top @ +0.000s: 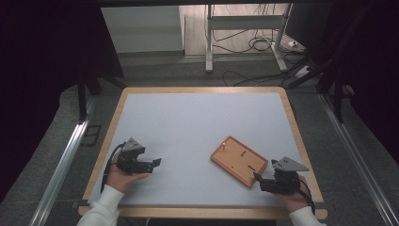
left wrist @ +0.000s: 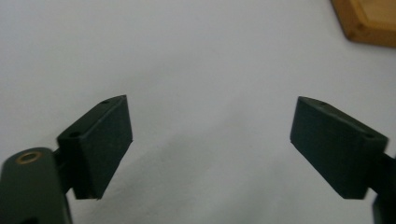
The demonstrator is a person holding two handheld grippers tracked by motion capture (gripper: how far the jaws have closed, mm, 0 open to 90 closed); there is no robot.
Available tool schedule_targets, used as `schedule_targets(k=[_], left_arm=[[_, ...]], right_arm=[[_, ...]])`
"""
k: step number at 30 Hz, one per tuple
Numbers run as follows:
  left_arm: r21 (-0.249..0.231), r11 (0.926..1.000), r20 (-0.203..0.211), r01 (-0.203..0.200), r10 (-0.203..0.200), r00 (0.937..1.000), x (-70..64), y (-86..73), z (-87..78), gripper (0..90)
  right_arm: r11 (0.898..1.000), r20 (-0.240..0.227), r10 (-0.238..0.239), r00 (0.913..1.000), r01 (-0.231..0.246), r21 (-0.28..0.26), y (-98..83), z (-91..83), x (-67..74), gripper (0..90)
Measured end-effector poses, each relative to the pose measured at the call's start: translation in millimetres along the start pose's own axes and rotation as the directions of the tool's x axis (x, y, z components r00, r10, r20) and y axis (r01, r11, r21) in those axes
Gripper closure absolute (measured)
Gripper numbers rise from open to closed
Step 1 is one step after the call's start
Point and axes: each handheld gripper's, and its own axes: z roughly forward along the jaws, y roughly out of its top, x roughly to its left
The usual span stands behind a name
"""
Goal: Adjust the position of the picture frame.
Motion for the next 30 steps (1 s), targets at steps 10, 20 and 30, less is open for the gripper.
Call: schedule_targets(k=[10,20,30], left_arm=[[-0.001,0.9982,-0.077,-0.06,0.06,0.9952,-0.1,-1.3,-1.8,20.0],[0.008,0.9969,-0.086,-0.079,0.079,0.9931,-2.3,-1.2,-2.6,20.6],[0.039,0.9972,-0.043,-0.063,0.065,0.997,-4.4,-2.6,0.6,17.6]], right_arm=[[1.0,0.012,-0.021,0.9997,0.021,0.003,-0.2,-0.3,-0.9,16.4],[0.999,0.014,-0.032,0.9994,0.032,0.006,0.7,0.3,-1.0,16.4],[1.0,-0.015,-0.024,0.9996,0.025,0.01,7.1,2.8,-3.6,16.4]])
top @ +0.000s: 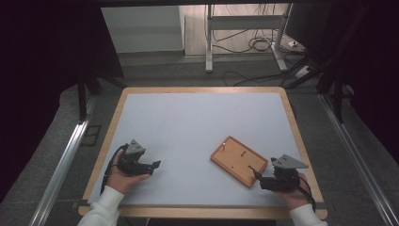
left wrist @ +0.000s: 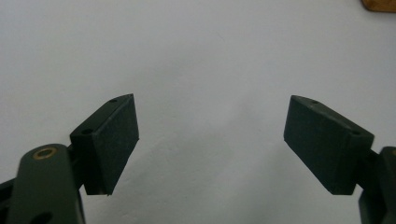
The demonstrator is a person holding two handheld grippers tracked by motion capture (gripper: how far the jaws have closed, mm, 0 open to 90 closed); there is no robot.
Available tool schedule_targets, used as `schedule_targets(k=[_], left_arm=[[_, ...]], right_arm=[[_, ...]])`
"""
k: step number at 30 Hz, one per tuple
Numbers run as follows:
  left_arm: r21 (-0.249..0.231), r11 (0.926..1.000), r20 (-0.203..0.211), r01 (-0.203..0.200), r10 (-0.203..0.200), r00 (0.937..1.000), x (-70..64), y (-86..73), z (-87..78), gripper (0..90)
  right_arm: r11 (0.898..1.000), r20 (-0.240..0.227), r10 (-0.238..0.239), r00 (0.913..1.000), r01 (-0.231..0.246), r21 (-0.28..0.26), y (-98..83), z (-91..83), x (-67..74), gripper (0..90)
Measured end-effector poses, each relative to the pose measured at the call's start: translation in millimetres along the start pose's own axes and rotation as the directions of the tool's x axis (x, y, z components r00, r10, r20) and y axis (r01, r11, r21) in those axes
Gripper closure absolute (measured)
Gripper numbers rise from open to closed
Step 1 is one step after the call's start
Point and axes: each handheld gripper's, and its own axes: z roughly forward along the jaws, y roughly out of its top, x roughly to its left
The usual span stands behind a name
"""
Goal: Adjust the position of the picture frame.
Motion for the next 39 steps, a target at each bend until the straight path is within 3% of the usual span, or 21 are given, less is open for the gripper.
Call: schedule_targets(k=[8,13,15,30,39], left_arm=[[0.006,0.999,0.023,0.043,-0.043,0.9988,2.9,-0.6,1.2,16.4],[0.025,0.999,0.024,0.038,-0.038,0.999,1.6,-1.4,2.2,15.9],[0.033,0.9979,0.025,0.057,-0.057,0.998,2.5,-2.7,3.0,15.7],[0.054,0.998,0.035,0.033,-0.035,0.9988,-1.3,-2.5,6.9,16.7],[0.063,0.9973,0.041,0.038,-0.04,0.9984,-2.3,-3.0,8.3,16.8]], right_arm=[[1.0,-0.046,-0.024,0.9986,0.024,0.0,16.2,5.7,3.0,16.4],[0.999,-0.079,-0.049,0.9957,0.049,0.003,28.5,13.0,8.5,21.1],[0.998,-0.096,-0.061,0.9935,0.061,-0.001,33.7,14.1,11.6,25.5],[0.996,-0.159,-0.083,0.9837,0.085,0.0,50.5,31.9,15.1,39.7],[0.993,-0.205,-0.117,0.9717,0.12,0.002,71.5,59.9,25.6,50.5]])
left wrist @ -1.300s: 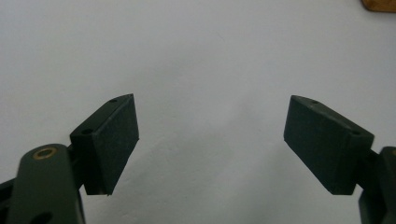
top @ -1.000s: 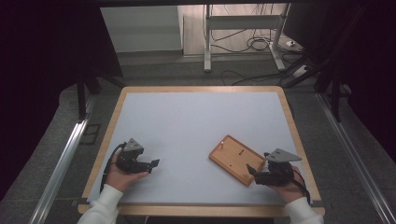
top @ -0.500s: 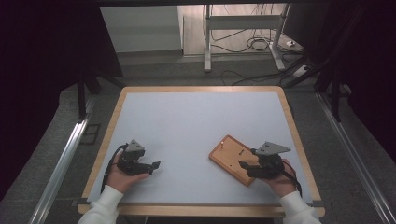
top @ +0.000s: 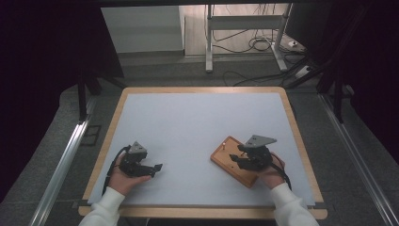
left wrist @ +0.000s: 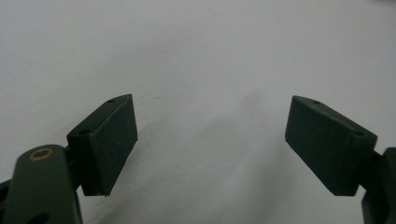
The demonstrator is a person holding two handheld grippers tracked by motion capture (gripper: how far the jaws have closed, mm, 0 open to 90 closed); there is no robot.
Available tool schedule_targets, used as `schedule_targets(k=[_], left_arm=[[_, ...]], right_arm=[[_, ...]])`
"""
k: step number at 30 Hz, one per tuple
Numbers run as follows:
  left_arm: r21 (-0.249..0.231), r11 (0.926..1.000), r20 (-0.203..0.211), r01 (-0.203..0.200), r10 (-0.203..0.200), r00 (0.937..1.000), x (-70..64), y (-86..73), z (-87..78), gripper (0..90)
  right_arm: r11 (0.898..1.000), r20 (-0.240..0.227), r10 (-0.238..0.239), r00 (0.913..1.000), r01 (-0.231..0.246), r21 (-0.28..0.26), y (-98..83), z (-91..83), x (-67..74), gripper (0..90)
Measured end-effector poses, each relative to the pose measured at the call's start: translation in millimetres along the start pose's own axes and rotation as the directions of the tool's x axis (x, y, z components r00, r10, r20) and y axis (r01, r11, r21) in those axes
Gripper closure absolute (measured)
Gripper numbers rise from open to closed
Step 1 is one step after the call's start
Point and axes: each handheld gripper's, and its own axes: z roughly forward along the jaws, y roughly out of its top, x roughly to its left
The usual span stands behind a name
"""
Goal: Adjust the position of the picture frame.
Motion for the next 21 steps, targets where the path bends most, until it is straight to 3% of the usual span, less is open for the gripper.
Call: schedule_targets(k=[3,10,21], left_arm=[[0.006,1.0,0.001,-0.005,0.005,1.0,0.4,-0.1,0.5,16.9],[-0.001,1.0,0.008,-0.007,0.007,0.9999,0.2,-0.2,0.0,16.7],[0.001,1.0,0.005,0.006,-0.006,1.0,0.7,-0.1,0.7,16.0]], right_arm=[[1.0,-0.006,-0.013,0.9999,0.013,0.017,8.3,15.1,-0.2,52.9],[0.999,-0.005,-0.015,0.9999,0.015,0.038,16.3,32.3,-2.3,56.1],[0.998,-0.013,0.001,0.9999,0.0,0.06,19.1,45.4,-5.7,64.5]])
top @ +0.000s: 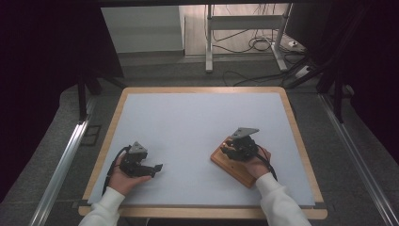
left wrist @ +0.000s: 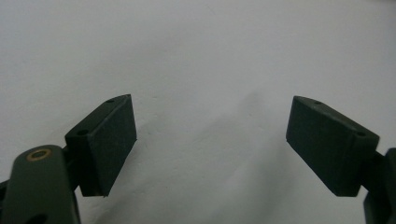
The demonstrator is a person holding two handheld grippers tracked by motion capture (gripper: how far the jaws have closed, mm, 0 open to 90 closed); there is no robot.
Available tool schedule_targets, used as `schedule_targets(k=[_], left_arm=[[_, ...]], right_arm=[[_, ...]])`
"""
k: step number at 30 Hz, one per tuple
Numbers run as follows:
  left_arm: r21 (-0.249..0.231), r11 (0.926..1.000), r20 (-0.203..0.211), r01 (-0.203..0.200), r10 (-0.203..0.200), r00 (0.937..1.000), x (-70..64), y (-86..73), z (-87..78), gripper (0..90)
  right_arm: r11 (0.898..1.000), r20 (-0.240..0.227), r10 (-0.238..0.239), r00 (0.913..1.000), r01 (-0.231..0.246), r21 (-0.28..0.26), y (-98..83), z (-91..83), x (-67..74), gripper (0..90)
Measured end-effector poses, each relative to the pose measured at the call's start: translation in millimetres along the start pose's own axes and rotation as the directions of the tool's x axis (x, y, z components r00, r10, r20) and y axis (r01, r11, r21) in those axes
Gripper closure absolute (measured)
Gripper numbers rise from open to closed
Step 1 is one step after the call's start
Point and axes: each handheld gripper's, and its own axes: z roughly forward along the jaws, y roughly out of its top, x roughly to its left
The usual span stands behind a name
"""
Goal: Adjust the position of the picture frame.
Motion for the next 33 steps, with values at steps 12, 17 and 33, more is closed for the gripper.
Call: schedule_targets(k=[12,17,33], left_arm=[[0.005,1.0,0.001,-0.003,0.003,1.0,0.4,-0.4,0.6,15.9],[0.007,0.9999,0.0,-0.011,0.011,0.9999,0.1,-0.3,1.0,15.9],[0.012,0.9998,0.002,-0.016,0.016,0.9999,0.7,-0.5,1.0,15.9]], right_arm=[[1.0,-0.028,-0.029,0.9992,0.03,0.008,-0.6,9.8,-4.1,84.7],[0.999,-0.025,-0.038,0.999,0.038,0.002,-1.1,9.3,-3.8,85.5],[1.0,-0.03,-0.022,0.9993,0.022,0.016,7.8,-2.8,0.0,86.0]])
